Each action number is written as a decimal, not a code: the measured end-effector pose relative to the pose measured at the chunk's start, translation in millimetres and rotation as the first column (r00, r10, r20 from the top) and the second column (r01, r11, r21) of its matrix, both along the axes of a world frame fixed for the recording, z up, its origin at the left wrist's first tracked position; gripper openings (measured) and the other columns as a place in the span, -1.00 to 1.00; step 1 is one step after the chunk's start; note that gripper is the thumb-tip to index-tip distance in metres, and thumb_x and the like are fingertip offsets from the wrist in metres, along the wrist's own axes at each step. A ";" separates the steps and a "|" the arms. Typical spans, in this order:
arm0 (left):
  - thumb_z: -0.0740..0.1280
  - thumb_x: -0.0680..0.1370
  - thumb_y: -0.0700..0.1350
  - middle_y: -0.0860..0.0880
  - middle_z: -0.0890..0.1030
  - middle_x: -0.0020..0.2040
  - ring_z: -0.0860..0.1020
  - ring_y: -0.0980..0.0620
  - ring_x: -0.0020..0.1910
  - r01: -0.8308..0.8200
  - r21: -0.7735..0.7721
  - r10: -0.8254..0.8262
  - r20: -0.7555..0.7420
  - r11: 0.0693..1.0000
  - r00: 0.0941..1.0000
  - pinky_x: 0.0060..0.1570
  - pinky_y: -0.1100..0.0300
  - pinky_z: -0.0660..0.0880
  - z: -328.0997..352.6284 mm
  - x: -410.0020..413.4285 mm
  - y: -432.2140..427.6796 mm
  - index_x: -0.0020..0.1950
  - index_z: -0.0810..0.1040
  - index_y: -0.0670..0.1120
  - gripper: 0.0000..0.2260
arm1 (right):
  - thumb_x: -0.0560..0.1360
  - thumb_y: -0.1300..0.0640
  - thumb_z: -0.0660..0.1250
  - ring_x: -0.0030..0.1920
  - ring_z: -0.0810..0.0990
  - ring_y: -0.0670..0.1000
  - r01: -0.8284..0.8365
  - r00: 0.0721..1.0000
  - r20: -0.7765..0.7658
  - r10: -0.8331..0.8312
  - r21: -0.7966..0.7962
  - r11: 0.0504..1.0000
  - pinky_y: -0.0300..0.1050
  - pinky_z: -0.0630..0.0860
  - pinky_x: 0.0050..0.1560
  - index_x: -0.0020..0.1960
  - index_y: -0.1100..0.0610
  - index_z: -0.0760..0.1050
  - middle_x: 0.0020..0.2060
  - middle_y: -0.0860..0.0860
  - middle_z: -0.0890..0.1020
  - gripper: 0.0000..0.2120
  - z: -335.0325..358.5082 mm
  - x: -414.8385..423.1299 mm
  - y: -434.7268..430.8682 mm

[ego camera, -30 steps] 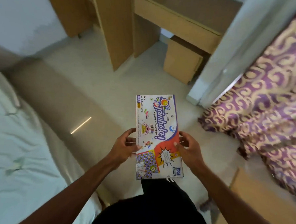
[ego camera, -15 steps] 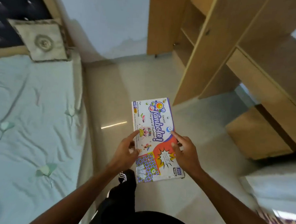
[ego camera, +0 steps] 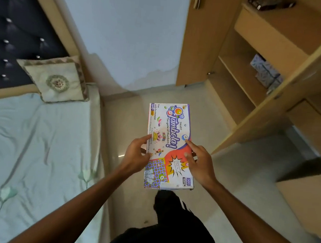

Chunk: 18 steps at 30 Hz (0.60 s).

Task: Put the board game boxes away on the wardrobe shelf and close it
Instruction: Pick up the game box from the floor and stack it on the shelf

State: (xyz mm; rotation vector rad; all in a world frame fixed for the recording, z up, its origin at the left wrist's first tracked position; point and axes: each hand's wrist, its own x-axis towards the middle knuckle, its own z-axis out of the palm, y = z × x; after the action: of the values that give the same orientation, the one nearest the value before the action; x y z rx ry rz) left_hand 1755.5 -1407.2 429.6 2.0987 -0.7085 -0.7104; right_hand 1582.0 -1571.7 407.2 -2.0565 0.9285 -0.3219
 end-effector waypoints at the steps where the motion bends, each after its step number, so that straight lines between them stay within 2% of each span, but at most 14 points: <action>1: 0.41 0.50 -0.23 -0.04 0.45 0.29 0.56 0.03 0.00 -0.001 0.018 0.001 -0.009 1.000 1.000 -0.36 0.36 0.54 -2.7 19.9 -17.6 0.48 0.34 0.00 -0.43 | 0.58 0.08 0.28 -0.07 0.61 -0.07 0.002 1.000 -0.005 -0.002 0.002 1.000 -0.34 0.54 -0.22 0.44 -0.06 0.34 0.01 0.00 0.51 -0.56 -2.7 20.1 -15.6; 3: 0.40 0.51 -0.22 -0.05 0.43 0.32 0.55 0.02 0.02 0.006 0.024 -0.006 -0.014 1.000 1.000 -0.35 0.36 0.54 -5.7 58.7 -53.1 0.49 0.33 0.00 -0.43 | 0.57 0.09 0.30 -0.06 0.60 -0.07 0.005 1.000 -0.004 -0.005 0.003 1.000 -0.37 0.54 -0.23 0.44 -0.04 0.34 0.02 0.01 0.51 -0.55 -6.7 58.8 -49.4; 8: 0.39 0.51 -0.24 -0.08 0.41 0.34 0.56 0.01 -0.01 -0.031 0.011 0.031 -0.057 0.999 0.998 -0.22 0.21 0.62 0.2 152.4 -144.3 0.49 0.33 0.00 -0.43 | 0.56 0.10 0.31 -0.13 0.57 -0.14 -0.023 0.999 0.037 0.024 -0.010 1.000 -0.50 0.48 -0.30 0.43 0.00 0.37 0.01 0.04 0.54 -0.56 -8.2 154.1 -144.5; 12: 0.39 0.52 -0.24 -0.07 0.41 0.34 0.54 0.06 -0.05 -0.064 -0.003 0.064 -0.071 0.998 0.995 -0.27 0.21 0.62 13.9 218.2 -215.5 0.48 0.34 0.02 -0.44 | 0.56 0.13 0.31 -0.11 0.59 -0.09 -0.024 0.998 0.055 0.026 -0.037 0.999 -0.45 0.49 -0.24 0.43 0.01 0.37 -0.02 0.02 0.52 -0.56 3.6 225.4 -215.4; 16: 0.37 0.53 -0.24 -0.06 0.41 0.35 0.56 -0.06 0.09 -0.026 -0.035 0.021 -0.119 0.999 0.993 -0.20 0.04 0.67 20.2 275.9 -291.1 0.47 0.33 0.05 -0.45 | 0.58 0.14 0.26 -0.08 0.60 -0.06 0.044 0.996 0.084 -0.039 -0.067 0.997 -0.31 0.55 -0.15 0.41 0.01 0.40 -0.02 -0.01 0.51 -0.60 9.6 275.5 -282.1; 18: 0.37 0.53 -0.24 -0.07 0.41 0.35 0.58 -0.07 0.07 0.018 -0.043 -0.023 -0.118 0.999 0.993 -0.25 0.09 0.66 20.6 302.4 -336.8 0.47 0.33 0.05 -0.46 | 0.58 0.11 0.25 -0.08 0.60 -0.08 0.098 0.993 0.077 -0.093 -0.068 0.993 -0.31 0.55 -0.16 0.41 0.00 0.40 0.01 -0.01 0.51 -0.61 9.4 294.4 -318.1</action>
State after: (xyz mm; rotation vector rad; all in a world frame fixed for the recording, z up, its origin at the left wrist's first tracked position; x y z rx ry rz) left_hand 2057.9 -1744.0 450.2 1.9961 -0.6738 -0.8175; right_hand 1876.4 -1889.8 416.6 -2.0545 0.9843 -0.4860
